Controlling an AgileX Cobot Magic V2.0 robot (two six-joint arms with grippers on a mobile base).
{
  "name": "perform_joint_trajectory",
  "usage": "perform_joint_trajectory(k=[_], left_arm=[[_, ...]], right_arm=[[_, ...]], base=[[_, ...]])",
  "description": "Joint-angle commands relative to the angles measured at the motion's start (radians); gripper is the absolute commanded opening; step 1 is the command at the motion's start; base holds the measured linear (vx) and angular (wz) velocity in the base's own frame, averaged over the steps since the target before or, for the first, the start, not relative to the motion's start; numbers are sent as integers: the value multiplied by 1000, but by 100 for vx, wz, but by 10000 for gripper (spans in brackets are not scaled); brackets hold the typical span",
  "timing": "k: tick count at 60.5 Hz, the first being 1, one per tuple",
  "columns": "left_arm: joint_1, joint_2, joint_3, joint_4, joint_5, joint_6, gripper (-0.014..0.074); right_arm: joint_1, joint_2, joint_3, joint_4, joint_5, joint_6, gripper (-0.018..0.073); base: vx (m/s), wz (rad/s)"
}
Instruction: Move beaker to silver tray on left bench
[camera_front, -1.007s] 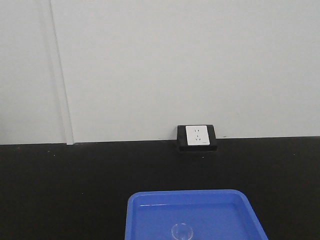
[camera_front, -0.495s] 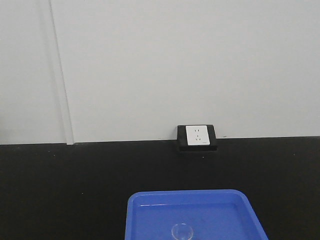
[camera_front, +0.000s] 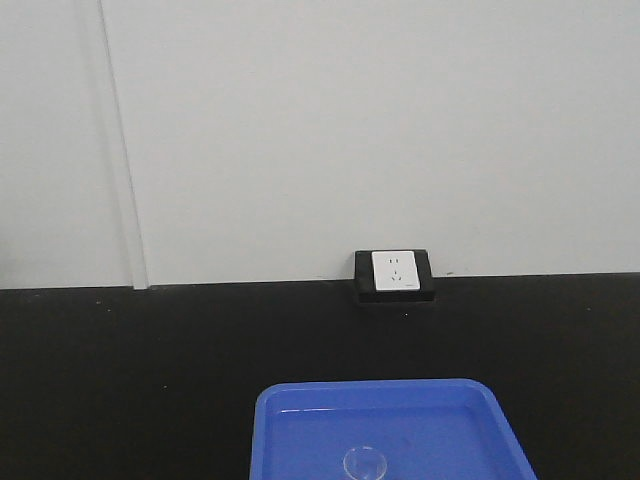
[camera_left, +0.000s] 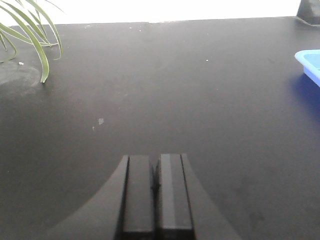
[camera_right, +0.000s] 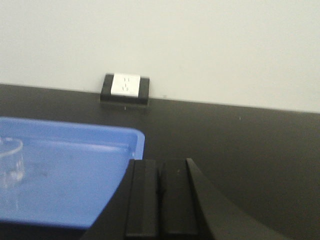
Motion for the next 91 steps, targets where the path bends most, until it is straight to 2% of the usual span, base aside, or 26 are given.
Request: perform_joint_trajectory(k=[1, 12, 21, 33, 62, 72, 78, 91], left_arm=[[0, -5, 19, -8, -79, 0, 1], [0, -5, 19, -8, -79, 0, 1], [0, -5, 19, -8, -79, 0, 1], [0, -5, 19, -8, -79, 0, 1], [0, -5, 19, -8, -79, 0, 1], [0, -5, 19, -8, -79, 0, 1], [0, -5, 19, -8, -79, 0, 1], [0, -5, 19, -8, -79, 0, 1]], right_arm=[[-5, 9, 5, -11, -163, -8, -11], [-5, 31, -27, -19, -289, 4, -11], [-5, 147, -153, -74, -277, 4, -11], [-5, 386, -294, -70, -277, 11, -11], [-5, 790, -312, -48, -389, 7, 19], [-5, 892, -312, 33, -476, 7, 85], [-5, 950, -312, 123, -557, 7, 150], [-5, 1079, -312, 250, -724, -1, 379]], base=[[0, 0], [0, 0], [0, 0], [0, 0], [0, 0], [0, 0], [0, 0], [0, 0]])
